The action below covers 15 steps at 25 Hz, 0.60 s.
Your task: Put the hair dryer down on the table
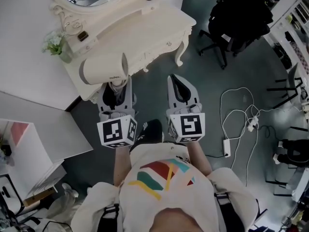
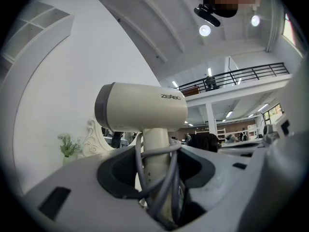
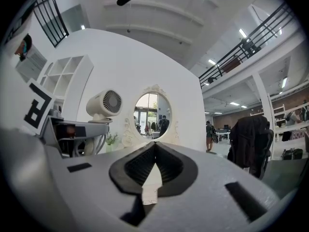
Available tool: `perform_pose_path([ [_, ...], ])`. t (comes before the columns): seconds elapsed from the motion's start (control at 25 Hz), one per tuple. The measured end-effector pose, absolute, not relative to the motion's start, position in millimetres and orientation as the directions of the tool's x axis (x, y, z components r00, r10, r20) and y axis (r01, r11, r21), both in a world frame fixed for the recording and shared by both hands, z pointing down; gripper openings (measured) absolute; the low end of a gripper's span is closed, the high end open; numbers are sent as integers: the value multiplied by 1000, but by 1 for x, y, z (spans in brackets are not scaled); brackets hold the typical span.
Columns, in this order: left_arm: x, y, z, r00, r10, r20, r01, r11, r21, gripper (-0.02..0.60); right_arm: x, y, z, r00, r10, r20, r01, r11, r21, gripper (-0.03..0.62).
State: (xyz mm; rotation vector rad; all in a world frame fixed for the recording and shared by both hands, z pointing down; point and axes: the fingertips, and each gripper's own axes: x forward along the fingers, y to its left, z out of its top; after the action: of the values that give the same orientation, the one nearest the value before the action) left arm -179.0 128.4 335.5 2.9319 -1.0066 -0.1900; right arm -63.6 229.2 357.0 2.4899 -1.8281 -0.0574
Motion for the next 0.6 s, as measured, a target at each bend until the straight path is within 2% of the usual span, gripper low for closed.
perform_pose_path([
  [0.44,-173,111,340,773,-622,-122,-615,-783,96,209,-57,215,347,283,-959,-26,-952,-284,112,0],
  [0.6,-165,100,343,771,-626,-120,-612,-780,132,209,-50,205,349,279,-960,0,-949,-276,150,0],
])
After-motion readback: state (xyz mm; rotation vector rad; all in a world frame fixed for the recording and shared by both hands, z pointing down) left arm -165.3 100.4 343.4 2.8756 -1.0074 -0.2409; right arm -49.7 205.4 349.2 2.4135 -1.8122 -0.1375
